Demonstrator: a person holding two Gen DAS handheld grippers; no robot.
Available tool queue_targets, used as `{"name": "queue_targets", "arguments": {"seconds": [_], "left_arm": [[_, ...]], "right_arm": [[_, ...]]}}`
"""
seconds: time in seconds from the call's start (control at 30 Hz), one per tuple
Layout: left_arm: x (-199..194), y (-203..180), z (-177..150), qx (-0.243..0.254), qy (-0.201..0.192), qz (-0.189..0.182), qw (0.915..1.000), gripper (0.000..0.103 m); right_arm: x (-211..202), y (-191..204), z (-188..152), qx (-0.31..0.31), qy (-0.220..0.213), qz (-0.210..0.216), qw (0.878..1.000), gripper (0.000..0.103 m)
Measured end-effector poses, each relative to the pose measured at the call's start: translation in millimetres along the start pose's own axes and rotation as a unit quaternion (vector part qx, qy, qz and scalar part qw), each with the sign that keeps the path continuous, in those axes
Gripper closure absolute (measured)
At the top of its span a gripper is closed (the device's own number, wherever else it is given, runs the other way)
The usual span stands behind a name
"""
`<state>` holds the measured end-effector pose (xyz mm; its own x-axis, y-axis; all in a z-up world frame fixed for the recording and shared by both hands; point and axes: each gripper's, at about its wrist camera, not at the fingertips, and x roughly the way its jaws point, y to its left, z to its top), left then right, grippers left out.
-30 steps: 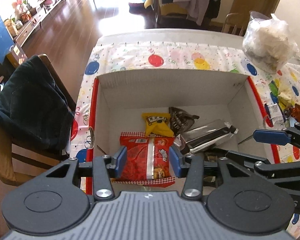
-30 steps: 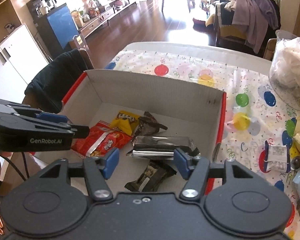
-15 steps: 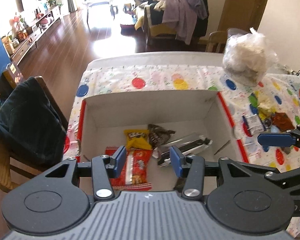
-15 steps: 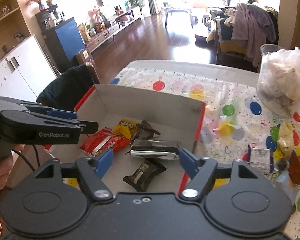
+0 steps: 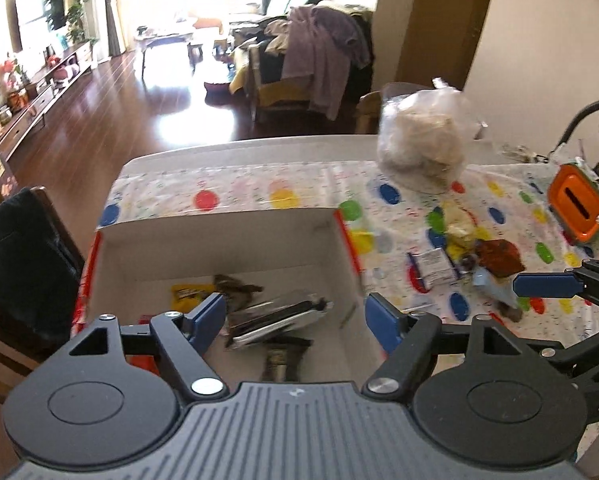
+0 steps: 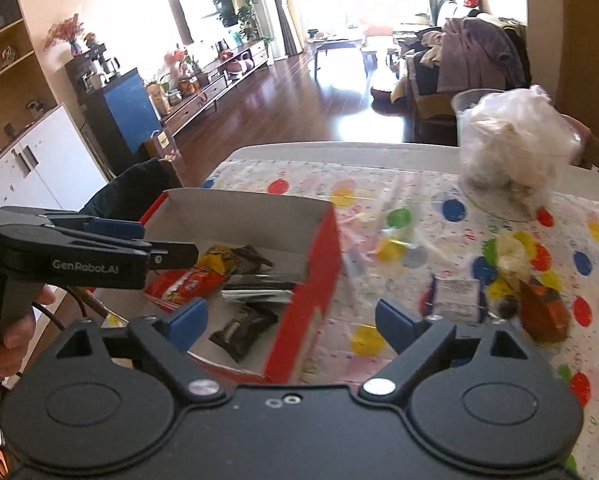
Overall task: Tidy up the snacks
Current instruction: 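Move both tools back over the remaining snacks on the table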
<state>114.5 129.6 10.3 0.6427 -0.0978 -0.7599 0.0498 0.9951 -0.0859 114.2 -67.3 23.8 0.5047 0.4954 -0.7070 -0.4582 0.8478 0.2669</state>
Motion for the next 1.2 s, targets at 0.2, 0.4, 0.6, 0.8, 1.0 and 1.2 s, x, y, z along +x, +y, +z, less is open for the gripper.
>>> {"name": "queue_targets", "arguments": {"seconds": [0.2, 0.4, 0.6, 0.8, 1.0, 1.2], "left_arm": [[6.3, -41.1, -2.3, 0.014, -0.006, -0.022, 0.9996, 0.024], [15.1, -82.6, -5.4, 0.024, -0.019, -0.048, 0.9984, 0.019], [40.1, -122.4, -1.8, 0.027, -0.007, -0.063, 0.9976, 0.019], [74.6, -161.0, 4.1, 0.069, 0.03, -0.076, 0.9943, 0.019], [103.4, -195.2, 12.9, 0.145, 0.049, -0.098, 0.9834, 0.019], [137.8, -211.9, 30.4, 0.212, 0.082, -0.118, 0.9666, 0.019]], "right_arm": [[-23.0, -37.1, -16.2, 0.0, -0.008, -0.013, 1.0, 0.004], [-38.5, -78.8, -32.4, -0.004, -0.009, -0.029, 1.0, 0.001], [-47.9, -125.3, -45.9, -0.008, 0.0, -0.045, 0.999, 0.001], [-38.0, -167.0, -55.3, -0.019, 0.024, -0.041, 0.999, 0.001], [-20.3, -199.5, -60.5, -0.024, 0.044, -0.025, 0.998, 0.002], [-0.2, -219.7, -61.2, -0.026, 0.061, -0.009, 0.998, 0.005]]}}
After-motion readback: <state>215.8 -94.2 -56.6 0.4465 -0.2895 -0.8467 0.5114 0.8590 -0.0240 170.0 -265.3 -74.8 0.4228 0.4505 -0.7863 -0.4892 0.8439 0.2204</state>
